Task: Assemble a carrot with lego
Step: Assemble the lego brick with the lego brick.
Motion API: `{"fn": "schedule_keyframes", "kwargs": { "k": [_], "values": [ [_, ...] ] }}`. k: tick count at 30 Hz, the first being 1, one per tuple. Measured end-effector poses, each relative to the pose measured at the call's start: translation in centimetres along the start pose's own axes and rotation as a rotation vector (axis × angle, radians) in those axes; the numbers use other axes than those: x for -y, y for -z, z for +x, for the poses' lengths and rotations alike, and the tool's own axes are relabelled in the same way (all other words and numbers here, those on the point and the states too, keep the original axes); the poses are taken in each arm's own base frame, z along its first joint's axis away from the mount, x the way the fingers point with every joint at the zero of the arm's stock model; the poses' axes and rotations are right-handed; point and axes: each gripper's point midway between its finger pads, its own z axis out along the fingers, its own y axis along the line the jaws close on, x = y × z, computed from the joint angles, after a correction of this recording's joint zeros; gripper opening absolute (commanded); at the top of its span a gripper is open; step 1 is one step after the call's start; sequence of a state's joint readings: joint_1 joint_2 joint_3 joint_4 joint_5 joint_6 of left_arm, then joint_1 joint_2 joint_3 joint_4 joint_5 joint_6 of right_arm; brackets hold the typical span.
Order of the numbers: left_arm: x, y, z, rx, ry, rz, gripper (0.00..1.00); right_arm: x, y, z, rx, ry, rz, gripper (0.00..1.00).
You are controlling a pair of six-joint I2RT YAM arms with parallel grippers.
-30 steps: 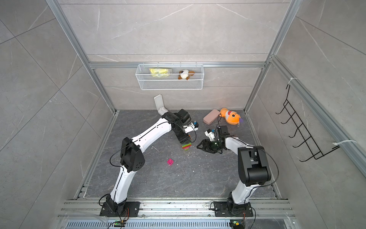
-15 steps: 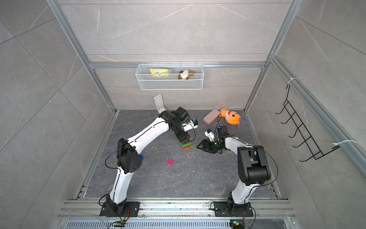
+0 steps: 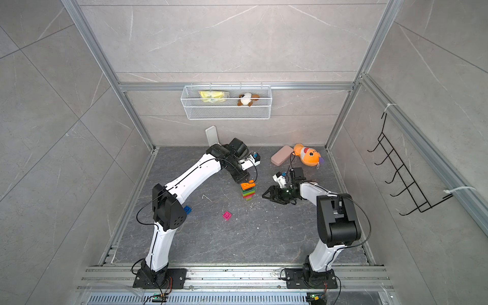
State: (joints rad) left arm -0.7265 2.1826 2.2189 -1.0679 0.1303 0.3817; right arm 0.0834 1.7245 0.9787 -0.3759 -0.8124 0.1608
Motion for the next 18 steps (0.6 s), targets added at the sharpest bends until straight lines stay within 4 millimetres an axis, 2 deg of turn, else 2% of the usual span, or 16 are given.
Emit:
{"fn": "schedule_keyframes", "kwargs": {
  "k": [9, 18],
  "values": [
    [0.0, -1.7, 0.7, -0.034, 0.006, 0.015, 0.52, 0.0, 0.0, 0.0, 0.000, 0.000, 0.000, 0.68],
    [0.0, -1.9, 0.9, -0.044, 0.008, 0.018, 0.51, 0.0, 0.0, 0.0, 0.000, 0.000, 0.000, 0.68]
  ]
}}
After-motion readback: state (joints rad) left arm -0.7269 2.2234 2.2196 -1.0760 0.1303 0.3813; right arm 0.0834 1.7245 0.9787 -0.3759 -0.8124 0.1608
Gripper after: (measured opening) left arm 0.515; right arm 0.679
